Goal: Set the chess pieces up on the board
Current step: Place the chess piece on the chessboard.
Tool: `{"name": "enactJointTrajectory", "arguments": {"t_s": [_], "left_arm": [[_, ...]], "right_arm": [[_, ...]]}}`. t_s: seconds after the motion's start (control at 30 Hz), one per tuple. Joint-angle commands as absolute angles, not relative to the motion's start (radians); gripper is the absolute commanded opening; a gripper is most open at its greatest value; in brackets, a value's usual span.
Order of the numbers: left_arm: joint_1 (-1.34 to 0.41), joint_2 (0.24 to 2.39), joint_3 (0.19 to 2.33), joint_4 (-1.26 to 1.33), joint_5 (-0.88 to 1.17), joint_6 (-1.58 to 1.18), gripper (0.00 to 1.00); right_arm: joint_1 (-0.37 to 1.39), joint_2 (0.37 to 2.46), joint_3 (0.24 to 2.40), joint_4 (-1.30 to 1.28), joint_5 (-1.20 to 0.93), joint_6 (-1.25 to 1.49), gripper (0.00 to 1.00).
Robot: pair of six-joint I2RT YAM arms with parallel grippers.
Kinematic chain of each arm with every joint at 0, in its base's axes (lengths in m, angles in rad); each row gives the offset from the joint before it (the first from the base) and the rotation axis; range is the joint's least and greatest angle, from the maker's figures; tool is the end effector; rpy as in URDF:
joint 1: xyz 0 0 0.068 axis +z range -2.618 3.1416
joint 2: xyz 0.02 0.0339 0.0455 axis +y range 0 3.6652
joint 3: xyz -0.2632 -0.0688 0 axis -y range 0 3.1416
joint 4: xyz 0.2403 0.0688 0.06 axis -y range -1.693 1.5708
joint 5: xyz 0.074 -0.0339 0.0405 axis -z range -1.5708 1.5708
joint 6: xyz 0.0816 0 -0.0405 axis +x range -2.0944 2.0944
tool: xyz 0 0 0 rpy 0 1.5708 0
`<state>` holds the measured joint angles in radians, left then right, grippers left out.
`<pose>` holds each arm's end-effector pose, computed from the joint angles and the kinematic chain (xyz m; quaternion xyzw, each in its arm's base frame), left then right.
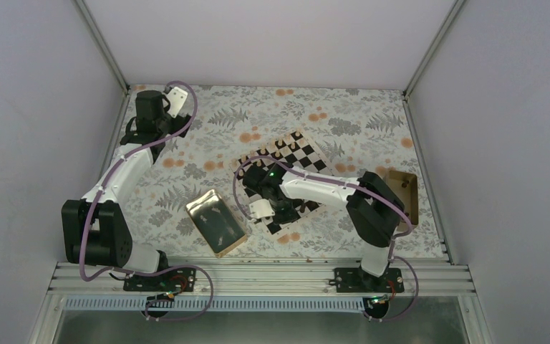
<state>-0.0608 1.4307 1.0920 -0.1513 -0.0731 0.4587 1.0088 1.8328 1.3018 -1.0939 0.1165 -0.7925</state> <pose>0.3666 -0.0163 0.2777 0.2019 0.8330 0.1323 0.4978 0.1772 0.2635 0.1429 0.7831 -0.6186 0.0608 0.0206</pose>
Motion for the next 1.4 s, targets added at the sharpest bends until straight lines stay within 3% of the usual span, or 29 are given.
{"name": "enactJointTrajectory", "arguments": {"t_s": [0.0, 0.4, 0.73, 1.37], "left_arm": [[-0.052, 1.411, 1.077, -0.128, -0.056, 0.446, 1.0], [-0.046, 1.409, 1.07, -0.123, -0.041, 0.445, 1.0], [-0.038, 1.413, 1.071, -0.122, -0.036, 0.447, 1.0], [-0.037, 1.397, 1.092, -0.15, -0.031, 0.433, 1.0]], "right_arm": [[1.019, 1.859, 1.331, -1.077, 0.119, -0.799, 0.38], [1.019, 1.895, 1.338, -1.059, 0.124, -0.802, 0.37], [1.019, 1.893, 1.358, -1.1, 0.119, -0.789, 0.15], [1.046, 1.815, 1.296, -1.107, 0.141, -0.733, 0.12]]}}
